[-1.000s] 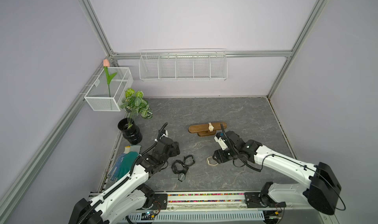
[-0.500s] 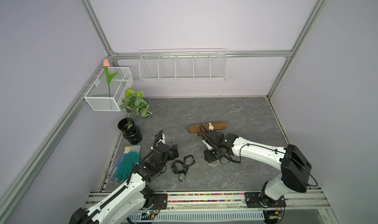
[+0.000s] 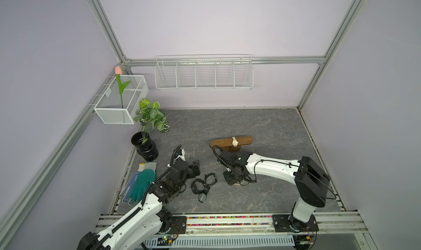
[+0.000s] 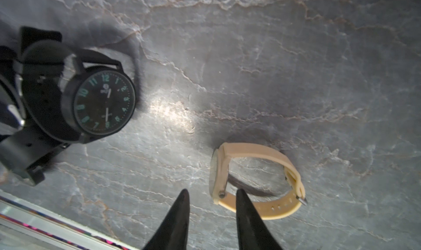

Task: Place watch on stand
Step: Pick up the watch at the center of the board.

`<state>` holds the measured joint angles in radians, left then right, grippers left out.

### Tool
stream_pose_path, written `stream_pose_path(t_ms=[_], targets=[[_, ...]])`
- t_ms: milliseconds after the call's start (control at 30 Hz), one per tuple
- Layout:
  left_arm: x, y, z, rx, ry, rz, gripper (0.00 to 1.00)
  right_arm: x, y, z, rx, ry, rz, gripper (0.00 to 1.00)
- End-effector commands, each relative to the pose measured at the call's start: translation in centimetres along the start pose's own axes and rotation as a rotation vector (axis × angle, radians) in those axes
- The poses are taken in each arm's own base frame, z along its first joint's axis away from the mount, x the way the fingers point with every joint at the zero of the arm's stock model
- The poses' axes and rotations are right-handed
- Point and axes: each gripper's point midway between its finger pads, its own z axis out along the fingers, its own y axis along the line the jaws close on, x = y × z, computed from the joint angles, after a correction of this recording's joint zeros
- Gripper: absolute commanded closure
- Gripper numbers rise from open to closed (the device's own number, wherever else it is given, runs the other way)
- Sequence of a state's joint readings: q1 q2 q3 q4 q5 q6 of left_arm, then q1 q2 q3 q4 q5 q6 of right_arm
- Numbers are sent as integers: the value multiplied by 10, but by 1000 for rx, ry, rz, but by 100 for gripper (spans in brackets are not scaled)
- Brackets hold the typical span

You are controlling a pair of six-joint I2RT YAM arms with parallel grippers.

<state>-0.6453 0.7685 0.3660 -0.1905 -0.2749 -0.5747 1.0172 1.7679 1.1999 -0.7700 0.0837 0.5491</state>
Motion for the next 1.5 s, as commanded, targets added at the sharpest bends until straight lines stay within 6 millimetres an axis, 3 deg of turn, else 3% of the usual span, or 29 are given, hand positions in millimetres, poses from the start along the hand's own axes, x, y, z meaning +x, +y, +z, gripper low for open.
stream_pose_path(t_ms=[0,200,500,667,800,1000,1100,1267,1467], targets=[[0,0,1,7,-9,4,10,2,-1,2,41,13,-4,69],[-2,-1,1,11,-12,7,10,3,-1,6,60,13,-25,80],[-1,-10,3,50,-1,-16,9,-6,4,-11,20,-75,-86,92],[-8,-41,0,205,0,13,9,-15,15,-42,-110,-187,-126,93],[-15,-79,-9,397,-4,73,8,-21,21,-79,-253,-309,-165,92],[-30,-108,-26,579,-89,78,9,-25,10,-128,-426,-483,-175,90],[-34,-109,-29,586,-112,79,9,-26,-4,-125,-407,-479,-131,91],[-30,-104,-23,549,-88,83,9,-23,-6,-106,-403,-449,-110,92],[-22,-101,-16,524,-48,81,9,-18,-14,-69,-330,-358,-98,93]])
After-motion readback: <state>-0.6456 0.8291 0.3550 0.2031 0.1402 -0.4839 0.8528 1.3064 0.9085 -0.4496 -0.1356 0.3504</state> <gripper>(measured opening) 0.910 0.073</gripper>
